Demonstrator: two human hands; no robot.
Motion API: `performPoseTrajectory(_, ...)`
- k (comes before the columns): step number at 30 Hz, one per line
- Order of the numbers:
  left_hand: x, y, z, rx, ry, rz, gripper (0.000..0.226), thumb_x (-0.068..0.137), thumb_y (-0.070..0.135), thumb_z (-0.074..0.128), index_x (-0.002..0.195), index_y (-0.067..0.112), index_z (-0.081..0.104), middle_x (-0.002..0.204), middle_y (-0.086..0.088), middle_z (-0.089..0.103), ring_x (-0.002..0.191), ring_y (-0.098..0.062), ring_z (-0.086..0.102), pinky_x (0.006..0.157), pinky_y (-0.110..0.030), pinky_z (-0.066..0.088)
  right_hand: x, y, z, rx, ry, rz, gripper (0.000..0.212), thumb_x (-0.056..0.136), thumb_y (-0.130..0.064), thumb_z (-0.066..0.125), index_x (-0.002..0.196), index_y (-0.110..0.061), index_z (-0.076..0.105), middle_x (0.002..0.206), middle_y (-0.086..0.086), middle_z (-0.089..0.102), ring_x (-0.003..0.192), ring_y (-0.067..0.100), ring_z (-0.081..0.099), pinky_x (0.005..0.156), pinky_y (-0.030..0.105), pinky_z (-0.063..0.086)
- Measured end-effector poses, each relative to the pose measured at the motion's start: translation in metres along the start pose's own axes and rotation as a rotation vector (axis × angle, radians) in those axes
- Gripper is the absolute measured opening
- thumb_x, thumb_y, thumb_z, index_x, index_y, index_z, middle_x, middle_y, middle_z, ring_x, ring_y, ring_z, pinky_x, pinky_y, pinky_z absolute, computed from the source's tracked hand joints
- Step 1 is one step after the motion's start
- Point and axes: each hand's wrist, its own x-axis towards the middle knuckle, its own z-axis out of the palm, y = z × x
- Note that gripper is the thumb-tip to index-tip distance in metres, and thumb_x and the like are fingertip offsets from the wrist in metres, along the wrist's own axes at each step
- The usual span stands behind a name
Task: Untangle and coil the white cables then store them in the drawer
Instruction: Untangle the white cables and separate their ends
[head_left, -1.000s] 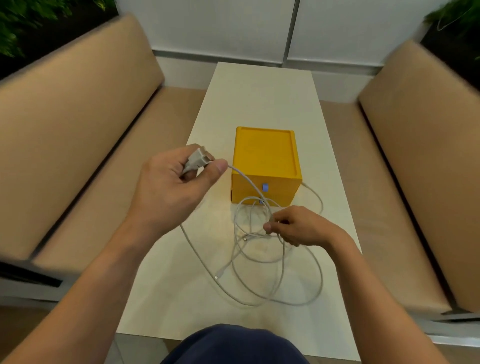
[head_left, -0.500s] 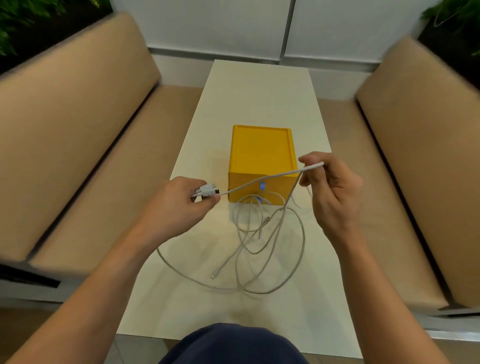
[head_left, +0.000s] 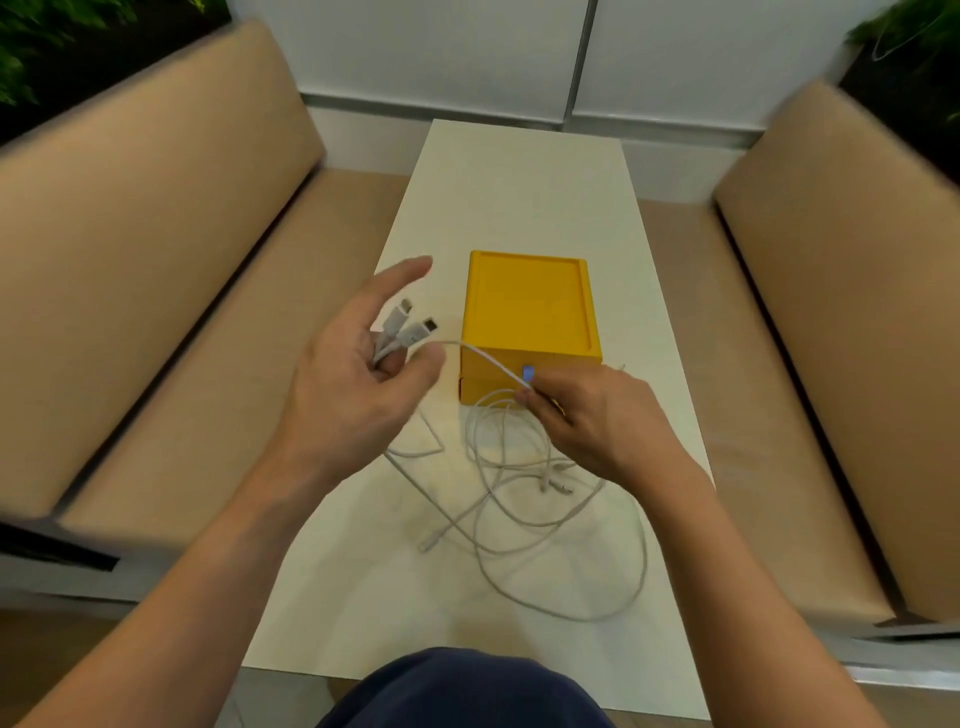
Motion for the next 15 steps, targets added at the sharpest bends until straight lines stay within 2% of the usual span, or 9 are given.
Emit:
performPoseTrajectory(3, -0.002, 0.002, 0.01, 0.253, -0.176, 0.071, 0.054, 0.093, 0.037, 0.072, 0.141, 0.05, 0.051, 0.055, -0.003, 0.051, 0.046, -0.012, 0.037, 0.049, -0.03, 0.038, -0.001, -0.006, 0.005, 0.012, 0.023, -0.116, 0.043, 0.105, -0.054, 0.039, 0.081, -0.024, 0.058, 0.073, -0.007, 0.051, 0.068, 0.02, 0.051, 0.052, 0.038, 0.047)
performPoseTrajectory(5, -0.003, -0.004, 0.02, 0.474, -0.325, 0.061, 0.05, 0.096, 0.048, 0.064, 0.143, 0.047, 0.049, 0.053, 0.002, 0.048, 0.052, -0.014, 0.045, 0.052, -0.034, 0.039, -0.001, -0.009, 0.005, 0.067, 0.077, -0.187, 0.043, 0.103, -0.052, 0.038, 0.077, -0.023, 0.056, 0.069, -0.011, 0.043, 0.064, 0.014, 0.041, 0.047, 0.037, 0.042)
performPoseTrajectory(6, -0.002, -0.007, 0.024, 0.562, -0.368, 0.061, 0.041, 0.098, 0.051, 0.06, 0.138, 0.042, 0.055, 0.054, 0.007, 0.045, 0.055, -0.015, 0.045, 0.054, -0.036, 0.037, -0.001, -0.01, 0.005, 0.106, 0.102, -0.199, 0.04, 0.101, -0.051, 0.038, 0.076, -0.023, 0.054, 0.068, -0.013, 0.04, 0.064, 0.012, 0.037, 0.046, 0.036, 0.039)
performPoseTrajectory(7, -0.002, -0.01, 0.027, 0.606, -0.39, 0.059, 0.029, 0.099, 0.051, 0.057, 0.123, 0.036, 0.062, 0.055, 0.009, 0.043, 0.057, -0.015, 0.045, 0.054, -0.036, 0.034, -0.001, -0.011, 0.005, 0.144, 0.117, -0.192, 0.036, 0.101, -0.05, 0.039, 0.076, -0.026, 0.051, 0.067, -0.014, 0.037, 0.064, 0.01, 0.036, 0.047, 0.036, 0.037)
performPoseTrajectory(9, -0.002, -0.014, 0.03, 0.56, -0.388, 0.055, 0.024, 0.1, 0.047, 0.057, 0.089, 0.026, 0.06, 0.055, 0.007, 0.045, 0.055, -0.018, 0.046, 0.051, -0.035, 0.032, -0.001, -0.008, 0.007, 0.216, 0.103, -0.149, 0.03, 0.1, -0.053, 0.041, 0.078, -0.033, 0.048, 0.065, -0.017, 0.038, 0.062, 0.008, 0.038, 0.05, 0.035, 0.037)
performPoseTrajectory(10, -0.002, -0.015, 0.03, 0.521, -0.37, 0.061, 0.026, 0.1, 0.042, 0.059, 0.08, 0.027, 0.056, 0.054, 0.006, 0.046, 0.052, -0.016, 0.045, 0.05, -0.035, 0.032, -0.002, -0.004, 0.009, 0.234, 0.067, -0.111, 0.032, 0.099, -0.055, 0.043, 0.079, -0.033, 0.051, 0.065, -0.016, 0.042, 0.062, 0.008, 0.042, 0.052, 0.035, 0.039)
performPoseTrajectory(13, 0.001, -0.004, 0.023, 0.294, -0.204, 0.089, 0.036, 0.099, 0.029, 0.067, 0.067, 0.032, 0.051, 0.052, 0.009, 0.041, 0.05, -0.011, 0.038, 0.049, -0.027, 0.028, -0.001, 0.013, 0.019, 0.177, -0.204, 0.051, 0.026, 0.096, -0.057, 0.058, 0.09, -0.032, 0.065, 0.067, -0.012, 0.052, 0.07, 0.013, 0.053, 0.06, 0.036, 0.045)
performPoseTrajectory(15, 0.005, 0.008, 0.015, 0.171, -0.059, 0.071, 0.039, 0.097, 0.027, 0.07, 0.065, 0.013, 0.053, 0.055, 0.009, 0.034, 0.052, -0.008, 0.032, 0.049, -0.023, 0.025, -0.004, 0.025, 0.029, 0.157, -0.379, 0.149, 0.028, 0.097, -0.056, 0.058, 0.093, -0.031, 0.069, 0.071, -0.012, 0.057, 0.078, 0.015, 0.058, 0.066, 0.036, 0.049)
